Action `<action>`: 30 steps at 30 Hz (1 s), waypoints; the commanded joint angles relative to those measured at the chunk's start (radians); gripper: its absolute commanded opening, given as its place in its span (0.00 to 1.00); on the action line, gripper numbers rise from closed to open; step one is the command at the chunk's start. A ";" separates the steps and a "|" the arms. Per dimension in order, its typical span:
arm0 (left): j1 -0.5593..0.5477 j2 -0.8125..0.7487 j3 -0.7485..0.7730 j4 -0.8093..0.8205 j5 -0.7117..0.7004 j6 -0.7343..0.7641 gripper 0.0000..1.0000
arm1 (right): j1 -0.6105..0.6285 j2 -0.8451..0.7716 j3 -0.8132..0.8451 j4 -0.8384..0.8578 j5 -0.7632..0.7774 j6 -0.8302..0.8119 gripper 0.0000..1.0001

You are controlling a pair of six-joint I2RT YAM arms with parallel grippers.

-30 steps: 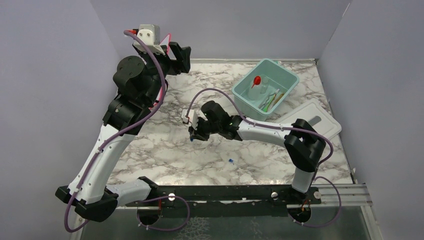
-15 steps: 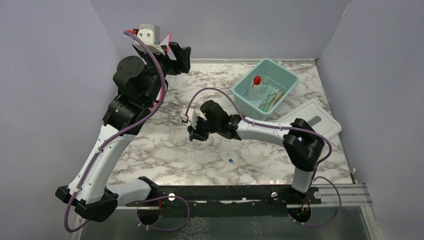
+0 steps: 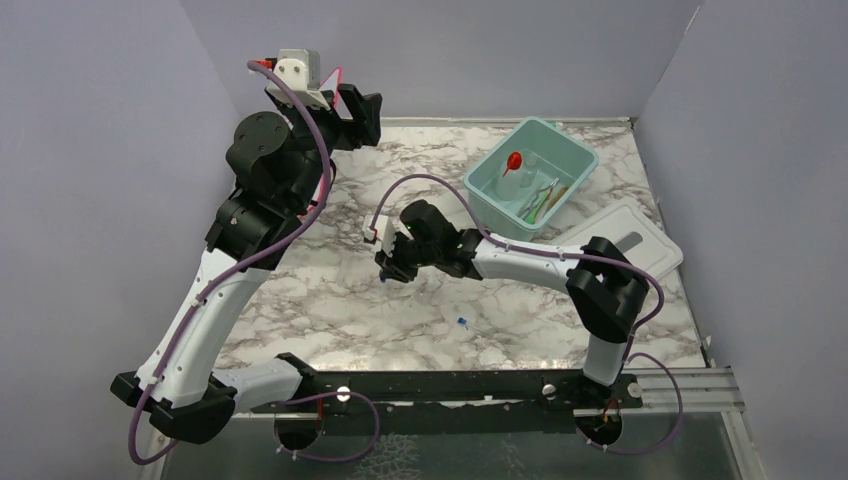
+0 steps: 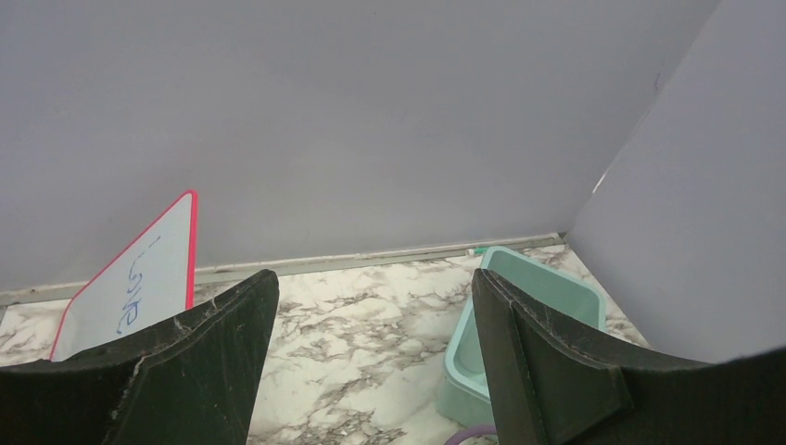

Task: Organize the chemistry lab equipment

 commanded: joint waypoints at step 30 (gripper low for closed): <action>0.002 -0.142 -0.180 0.007 -0.017 -0.011 0.80 | -0.013 -0.281 -0.010 -0.336 0.505 0.550 0.52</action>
